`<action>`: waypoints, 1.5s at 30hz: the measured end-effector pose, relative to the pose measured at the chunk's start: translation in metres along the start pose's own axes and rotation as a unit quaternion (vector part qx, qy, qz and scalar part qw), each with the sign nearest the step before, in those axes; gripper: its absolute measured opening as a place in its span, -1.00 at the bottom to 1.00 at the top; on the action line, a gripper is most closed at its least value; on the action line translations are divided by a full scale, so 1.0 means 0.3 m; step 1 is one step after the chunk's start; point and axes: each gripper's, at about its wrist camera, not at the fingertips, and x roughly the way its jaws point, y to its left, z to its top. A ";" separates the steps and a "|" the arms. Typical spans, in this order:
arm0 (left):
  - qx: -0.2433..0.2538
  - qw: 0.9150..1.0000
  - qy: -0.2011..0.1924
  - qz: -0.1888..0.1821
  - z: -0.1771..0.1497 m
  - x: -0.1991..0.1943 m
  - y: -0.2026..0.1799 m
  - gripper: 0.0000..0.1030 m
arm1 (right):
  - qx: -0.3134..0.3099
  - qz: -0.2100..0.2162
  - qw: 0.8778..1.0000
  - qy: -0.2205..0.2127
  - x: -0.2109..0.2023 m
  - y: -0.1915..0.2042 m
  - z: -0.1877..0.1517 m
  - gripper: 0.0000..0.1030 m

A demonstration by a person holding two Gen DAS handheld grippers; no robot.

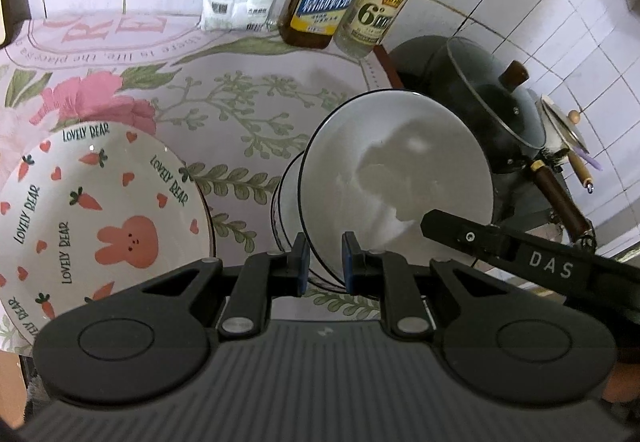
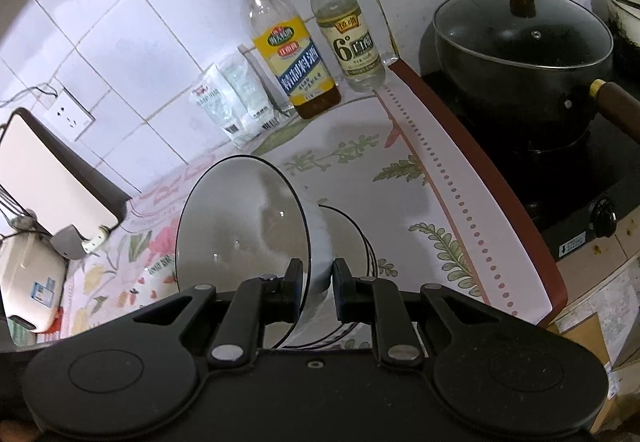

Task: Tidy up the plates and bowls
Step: 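Lower the third bowl into the nested bowls and open the right gripper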

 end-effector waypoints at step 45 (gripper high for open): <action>-0.031 0.999 0.019 0.019 0.013 0.069 0.032 -0.63 | -0.131 -0.066 0.989 -0.021 0.062 0.040 -0.029 -0.46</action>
